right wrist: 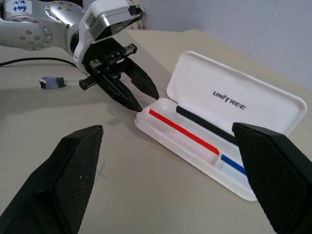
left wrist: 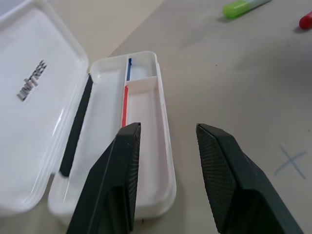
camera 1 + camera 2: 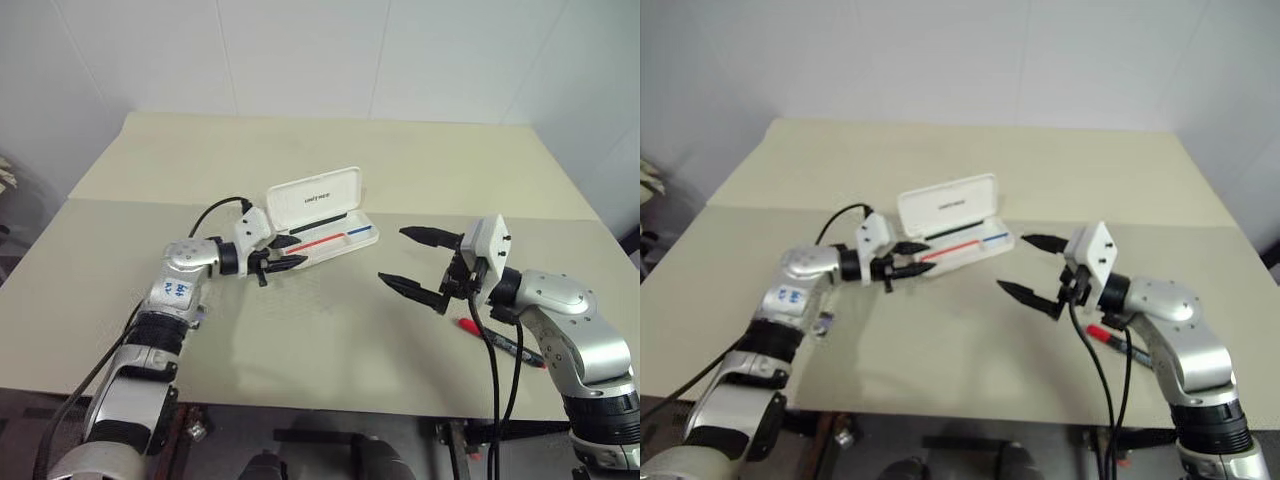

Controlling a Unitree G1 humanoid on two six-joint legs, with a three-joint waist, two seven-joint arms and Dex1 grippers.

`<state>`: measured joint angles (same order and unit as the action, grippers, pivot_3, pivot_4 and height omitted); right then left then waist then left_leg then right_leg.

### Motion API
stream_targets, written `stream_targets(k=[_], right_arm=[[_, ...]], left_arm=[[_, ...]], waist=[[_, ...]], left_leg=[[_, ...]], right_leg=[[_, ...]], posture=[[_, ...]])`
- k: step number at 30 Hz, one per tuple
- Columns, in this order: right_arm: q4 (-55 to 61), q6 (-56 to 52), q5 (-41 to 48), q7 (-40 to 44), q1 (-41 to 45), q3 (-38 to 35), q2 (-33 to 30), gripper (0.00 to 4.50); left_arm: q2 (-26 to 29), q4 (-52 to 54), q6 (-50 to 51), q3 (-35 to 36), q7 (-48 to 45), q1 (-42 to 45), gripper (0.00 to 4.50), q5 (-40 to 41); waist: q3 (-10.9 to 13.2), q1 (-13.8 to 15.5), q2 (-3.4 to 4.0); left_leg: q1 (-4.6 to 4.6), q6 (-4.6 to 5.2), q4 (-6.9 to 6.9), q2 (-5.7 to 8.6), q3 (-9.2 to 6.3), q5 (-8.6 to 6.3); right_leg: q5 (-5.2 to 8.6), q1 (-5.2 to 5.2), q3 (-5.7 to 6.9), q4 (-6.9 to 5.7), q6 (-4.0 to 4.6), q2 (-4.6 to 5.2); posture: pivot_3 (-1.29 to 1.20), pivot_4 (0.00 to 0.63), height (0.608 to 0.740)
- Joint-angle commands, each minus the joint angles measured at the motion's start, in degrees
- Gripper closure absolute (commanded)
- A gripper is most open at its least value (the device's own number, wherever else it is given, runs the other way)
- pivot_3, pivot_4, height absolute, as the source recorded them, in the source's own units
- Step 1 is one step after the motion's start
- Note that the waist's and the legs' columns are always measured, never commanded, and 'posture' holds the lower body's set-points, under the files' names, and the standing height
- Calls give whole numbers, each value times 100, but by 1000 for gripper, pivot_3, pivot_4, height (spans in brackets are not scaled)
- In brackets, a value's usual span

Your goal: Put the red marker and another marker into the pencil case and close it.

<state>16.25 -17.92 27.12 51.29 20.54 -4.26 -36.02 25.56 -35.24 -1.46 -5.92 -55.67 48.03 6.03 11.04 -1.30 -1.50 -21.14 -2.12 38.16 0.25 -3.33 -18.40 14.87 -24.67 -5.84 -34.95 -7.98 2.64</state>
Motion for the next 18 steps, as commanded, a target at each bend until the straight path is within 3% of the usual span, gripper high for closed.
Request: stream_targets(k=[1,18], right_arm=[[354,63,44,-108,-41,-62,34,0],[637,11,93,-386,-153,-206,24,0]], left_arm=[[-57,-399,-224,-70,152,327,2635,-243],[-327,-1213,-269,-509,89,674,2635,-883]], waist=[[0,-23,0],[0,-14,0]], left_leg=[[0,0,0,0,0,0],[0,1,1,1,-1,0]], right_leg=[[0,0,0,0,0,0],[0,0,0,-5,0,0]], posture=[[0,150,740],[0,150,740]])
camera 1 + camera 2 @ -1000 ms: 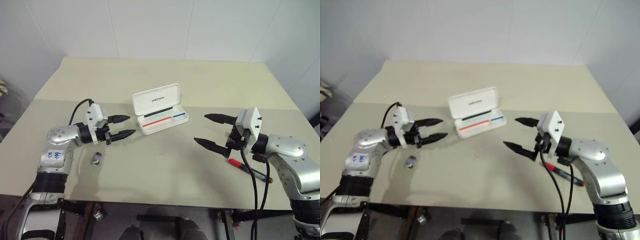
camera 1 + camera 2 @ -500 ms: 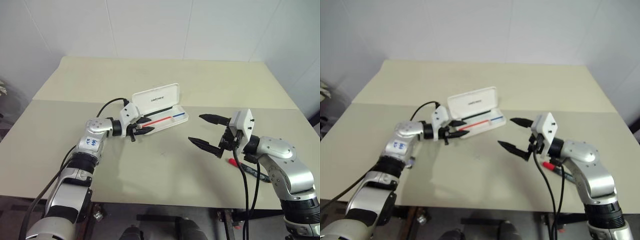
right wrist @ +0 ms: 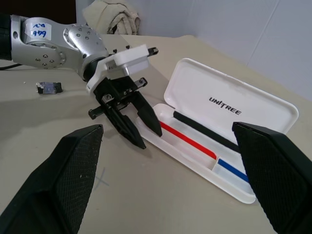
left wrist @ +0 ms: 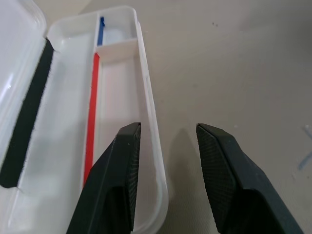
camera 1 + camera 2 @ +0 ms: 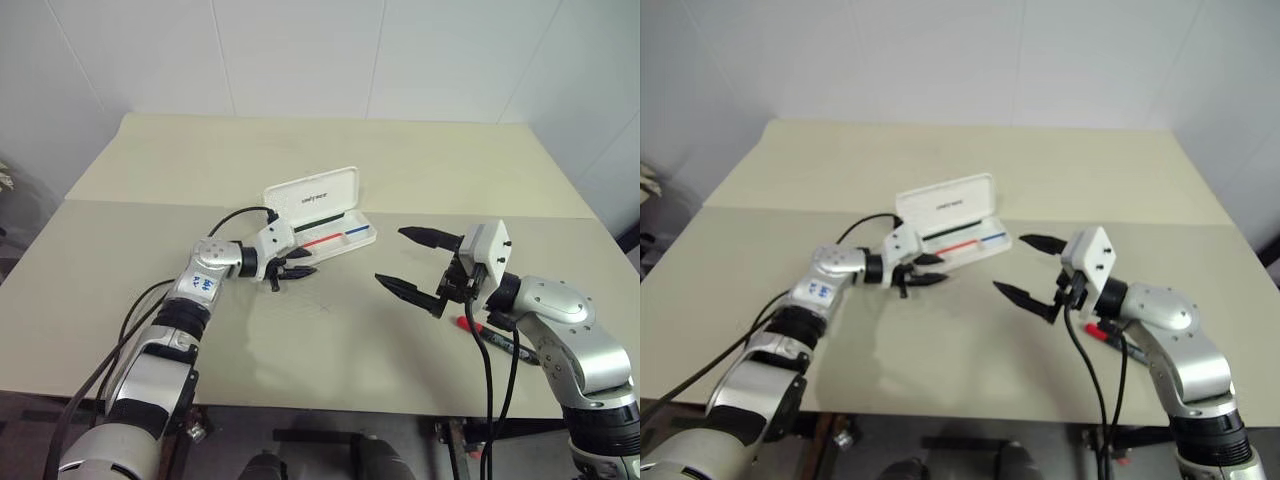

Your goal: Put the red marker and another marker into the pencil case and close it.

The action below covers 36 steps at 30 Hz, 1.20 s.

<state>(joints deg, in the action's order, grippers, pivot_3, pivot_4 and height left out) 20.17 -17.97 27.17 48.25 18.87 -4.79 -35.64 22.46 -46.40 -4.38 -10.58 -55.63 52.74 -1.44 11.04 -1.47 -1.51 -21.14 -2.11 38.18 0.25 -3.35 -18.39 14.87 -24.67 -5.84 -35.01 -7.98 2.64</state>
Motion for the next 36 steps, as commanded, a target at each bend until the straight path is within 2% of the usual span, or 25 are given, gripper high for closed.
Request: stream_targets(k=[1,8,11,15,22,25,32,36], right_arm=[[252,11,94,-96,21,-160,-14,0],[273,-13,123,-156,122,-178,-38,0],[260,-31,141,-123,161,-204,-84,0],[198,-57,174,-20,201,-253,-200,0],[8,-70,318,238,167,-370,-440,0],[-186,-17,310,422,36,-514,-614,0],[-318,24,299,616,-534,-1062,-986,0],[-236,-18,334,606,-801,-1265,-1046,0]], left_arm=[[-22,-146,133,-62,88,234,2635,-171],[1,-479,474,-284,150,410,2635,-535],[-15,-504,568,-336,-3,430,3199,-558],[-33,-424,620,-391,-192,415,4485,-583],[-106,-119,616,-380,-323,323,4485,-483],[-53,447,593,-330,-603,141,4485,-281],[554,2530,742,-230,-1557,-781,4485,269],[822,3251,1025,-307,-1737,-1144,4485,315]], waist=[[0,4,0],[0,-19,0],[0,-17,0],[-1,-8,1],[-2,-4,0],[-2,4,0],[-2,17,1],[-2,8,0]], left_leg=[[0,0,0,0,0,0],[7,1,3,0,2,0],[8,2,4,0,2,1],[9,2,4,0,2,1],[14,2,5,1,1,1],[6,3,4,1,1,1],[-11,8,-4,-4,3,-3],[-1,8,3,-3,6,-2]], right_leg=[[0,0,0,0,0,0],[0,2,-2,-7,0,-3],[0,2,-2,-9,0,-3],[0,4,-3,-10,0,-2],[0,8,-3,-10,0,-2],[0,7,-3,-4,-1,1],[2,-9,-4,9,-2,1],[2,-3,-8,-1,-2,1]], posture=[[0,150,740],[0,150,740],[0,150,740],[0,150,740],[0,150,740],[0,150,740],[0,150,740],[0,150,740]])
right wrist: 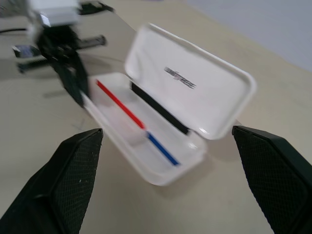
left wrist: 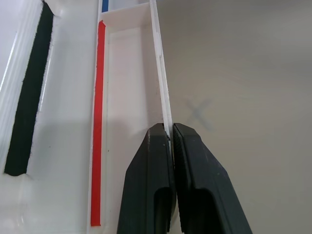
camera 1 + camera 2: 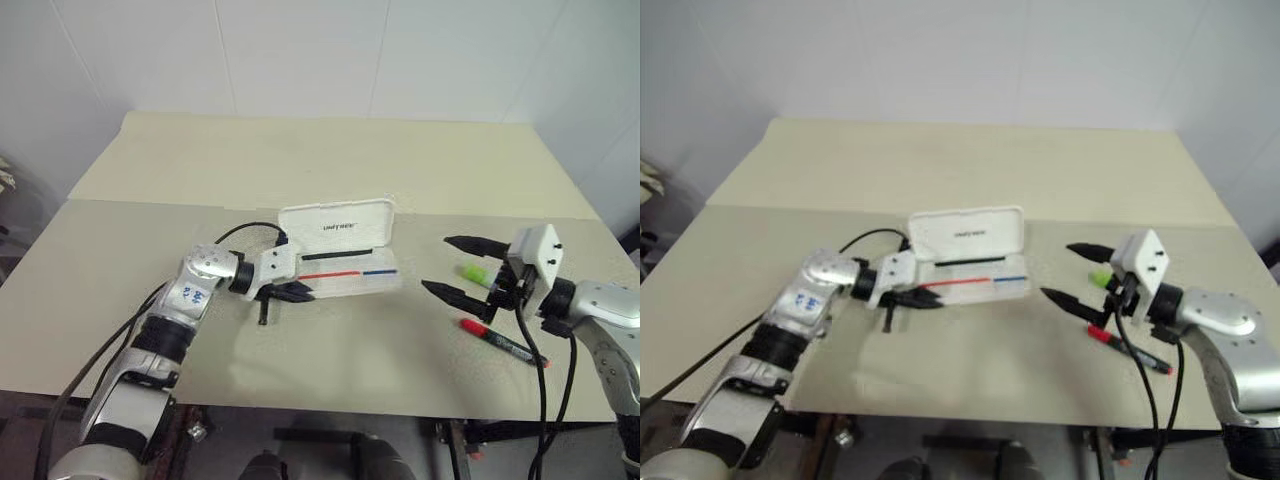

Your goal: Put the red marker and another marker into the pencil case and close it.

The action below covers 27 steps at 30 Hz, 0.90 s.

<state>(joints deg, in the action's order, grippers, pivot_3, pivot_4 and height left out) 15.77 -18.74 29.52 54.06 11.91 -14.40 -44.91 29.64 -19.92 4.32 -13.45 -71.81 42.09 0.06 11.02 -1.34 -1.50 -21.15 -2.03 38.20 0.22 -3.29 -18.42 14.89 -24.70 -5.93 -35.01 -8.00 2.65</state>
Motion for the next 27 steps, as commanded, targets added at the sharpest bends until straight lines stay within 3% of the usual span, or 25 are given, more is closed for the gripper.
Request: stream_targets(k=[1,12,25,26,27], right_arm=[[230,45,107,17,-170,-348,-128,0],[720,-60,190,-345,-763,-549,68,0],[949,-119,270,-606,-921,-550,131,0],[948,-115,268,-613,-918,-540,134,0],[942,-109,269,-621,-913,-529,143,0]], left_arm=[[138,753,231,-42,-135,-141,4485,171],[-262,1272,704,-427,101,-198,4485,109],[42,1689,1540,-777,40,-335,4485,66],[69,1758,1645,-802,41,-350,3937,69],[68,1821,1722,-800,90,-370,3755,69]], waist=[[0,-5,0],[0,-25,0],[0,-23,0],[0,-21,0],[0,-21,0]], left_leg=[[4,0,2,0,1,0],[12,3,18,6,-2,3],[16,3,13,5,-1,3],[16,3,13,4,-1,3],[17,3,14,5,-1,3]], right_leg=[[0,3,-1,0,0,-1],[-1,12,-5,-2,-1,-3],[-1,12,-8,0,0,-5],[-1,12,-8,0,0,-5],[-1,13,-8,-1,0,-5]], posture=[[0,150,740],[0,150,740],[0,150,740],[0,150,740],[0,150,740]])
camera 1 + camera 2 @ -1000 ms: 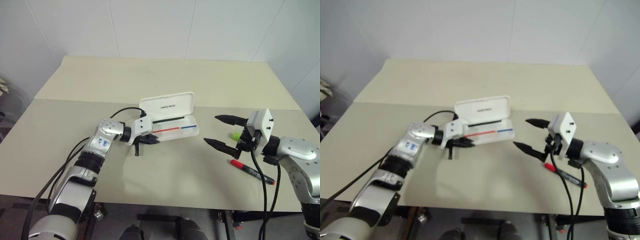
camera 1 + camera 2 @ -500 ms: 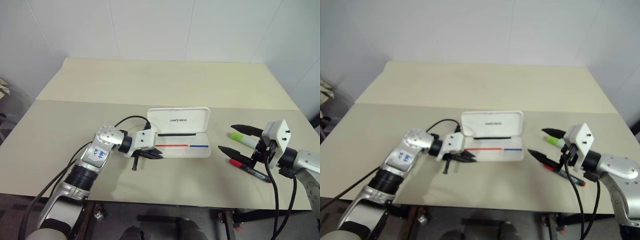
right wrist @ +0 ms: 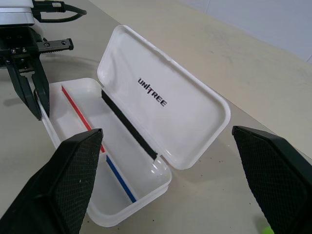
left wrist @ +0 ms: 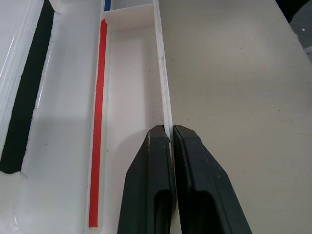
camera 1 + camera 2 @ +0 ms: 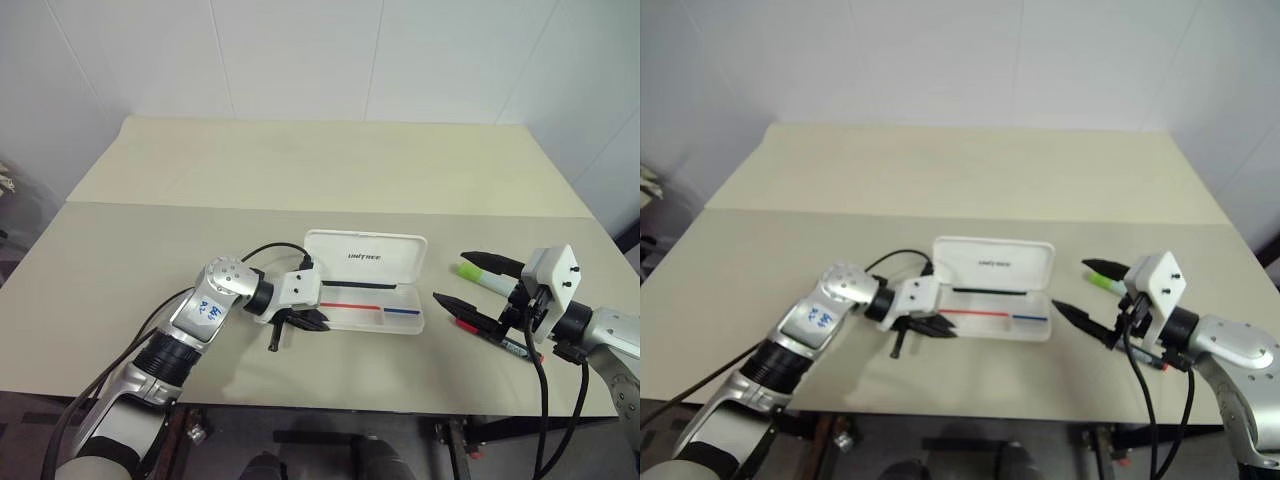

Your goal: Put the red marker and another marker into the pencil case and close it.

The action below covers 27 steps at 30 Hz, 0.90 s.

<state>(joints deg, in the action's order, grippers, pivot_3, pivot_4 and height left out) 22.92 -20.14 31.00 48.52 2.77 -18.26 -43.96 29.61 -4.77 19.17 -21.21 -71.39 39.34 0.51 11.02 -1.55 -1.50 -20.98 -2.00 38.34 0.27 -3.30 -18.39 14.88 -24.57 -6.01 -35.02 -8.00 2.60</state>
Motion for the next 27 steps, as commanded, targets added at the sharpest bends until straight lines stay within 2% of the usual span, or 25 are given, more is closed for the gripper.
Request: stream_targets(k=[1,7,11,16,20,22,25,27], right_arm=[[219,38,112,-75,14,-121,58,0],[192,55,82,-92,103,-3,134,0],[121,65,49,-55,189,87,177,0],[-8,93,41,41,247,159,144,0],[-253,18,23,307,130,92,-62,0],[-470,17,-17,509,21,17,-218,0],[-956,147,-113,771,-122,-108,-433,0],[-1335,267,-207,971,-204,-135,-572,0]], left_arm=[[77,359,318,-32,62,-107,3428,36],[15,587,553,16,171,-140,1458,152],[-42,796,763,201,140,-147,132,512],[-23,937,765,390,127,-158,132,893],[33,818,714,855,139,-133,132,1274],[157,757,511,1103,-65,-174,58,1512],[726,735,202,1198,-878,-343,58,1768],[940,563,61,1484,-1070,-403,58,2003]], waist=[[0,-1,0],[0,6,0],[0,7,0],[0,4,0],[0,5,0],[0,5,0],[0,-12,0],[0,-8,0]], left_leg=[[0,0,1,0,0,0],[-1,0,3,0,-1,0],[-2,0,2,0,-1,0],[-1,0,1,0,0,0],[-1,0,4,0,0,0],[-1,0,3,0,0,0],[0,0,-2,-1,3,0],[10,0,-12,-1,11,0]], right_leg=[[0,0,0,0,0,0],[0,0,-1,0,0,0],[0,0,0,0,0,2],[0,0,-1,0,0,1],[0,0,0,0,0,1],[0,0,0,0,0,1],[0,0,0,5,0,0],[2,1,-5,6,3,1]], posture=[[0,150,740],[0,150,740],[0,150,740],[0,150,740],[0,150,740],[0,150,740],[0,150,740],[0,150,740]])
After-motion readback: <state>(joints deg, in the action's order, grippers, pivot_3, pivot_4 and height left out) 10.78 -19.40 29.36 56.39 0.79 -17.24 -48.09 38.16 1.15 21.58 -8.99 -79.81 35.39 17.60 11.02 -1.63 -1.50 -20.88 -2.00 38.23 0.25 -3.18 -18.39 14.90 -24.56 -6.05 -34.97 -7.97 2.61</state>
